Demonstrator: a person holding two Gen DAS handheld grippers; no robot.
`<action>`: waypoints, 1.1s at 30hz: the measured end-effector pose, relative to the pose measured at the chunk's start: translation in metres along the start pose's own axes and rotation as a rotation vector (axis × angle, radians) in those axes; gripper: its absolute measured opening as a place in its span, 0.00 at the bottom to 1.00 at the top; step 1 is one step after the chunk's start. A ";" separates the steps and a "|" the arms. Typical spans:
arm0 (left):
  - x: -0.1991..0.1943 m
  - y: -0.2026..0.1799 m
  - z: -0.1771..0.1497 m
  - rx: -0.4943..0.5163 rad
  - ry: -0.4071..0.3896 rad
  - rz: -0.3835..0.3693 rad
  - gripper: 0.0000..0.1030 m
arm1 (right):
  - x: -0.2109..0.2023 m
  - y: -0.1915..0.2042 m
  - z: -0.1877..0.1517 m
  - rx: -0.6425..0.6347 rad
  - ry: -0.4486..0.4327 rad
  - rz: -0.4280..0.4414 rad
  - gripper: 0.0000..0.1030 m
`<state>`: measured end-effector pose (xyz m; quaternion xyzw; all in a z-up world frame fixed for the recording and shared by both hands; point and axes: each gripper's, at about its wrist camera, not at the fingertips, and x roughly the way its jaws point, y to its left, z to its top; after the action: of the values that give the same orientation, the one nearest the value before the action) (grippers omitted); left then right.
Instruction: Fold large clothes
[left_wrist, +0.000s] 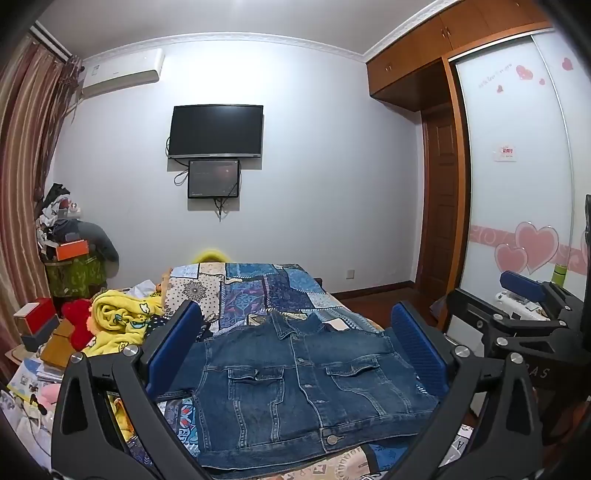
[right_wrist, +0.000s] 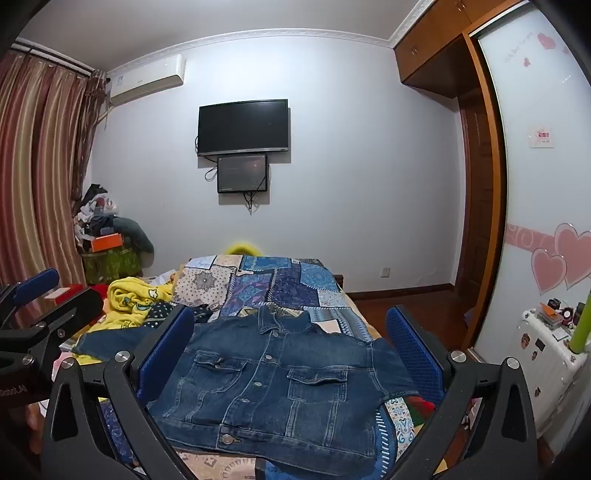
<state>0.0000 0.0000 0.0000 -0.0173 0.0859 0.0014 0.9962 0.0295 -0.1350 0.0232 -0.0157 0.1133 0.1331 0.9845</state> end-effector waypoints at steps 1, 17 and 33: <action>0.000 0.000 0.000 0.003 0.004 0.003 1.00 | 0.000 0.000 0.000 0.000 0.001 0.000 1.00; 0.004 0.008 -0.004 -0.010 0.013 0.009 1.00 | -0.001 -0.002 0.004 0.005 0.011 0.000 1.00; 0.006 0.008 -0.006 -0.010 0.012 0.020 1.00 | 0.006 0.001 -0.005 0.007 0.018 0.005 1.00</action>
<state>0.0049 0.0083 -0.0069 -0.0214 0.0922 0.0116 0.9954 0.0338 -0.1323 0.0164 -0.0133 0.1225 0.1351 0.9831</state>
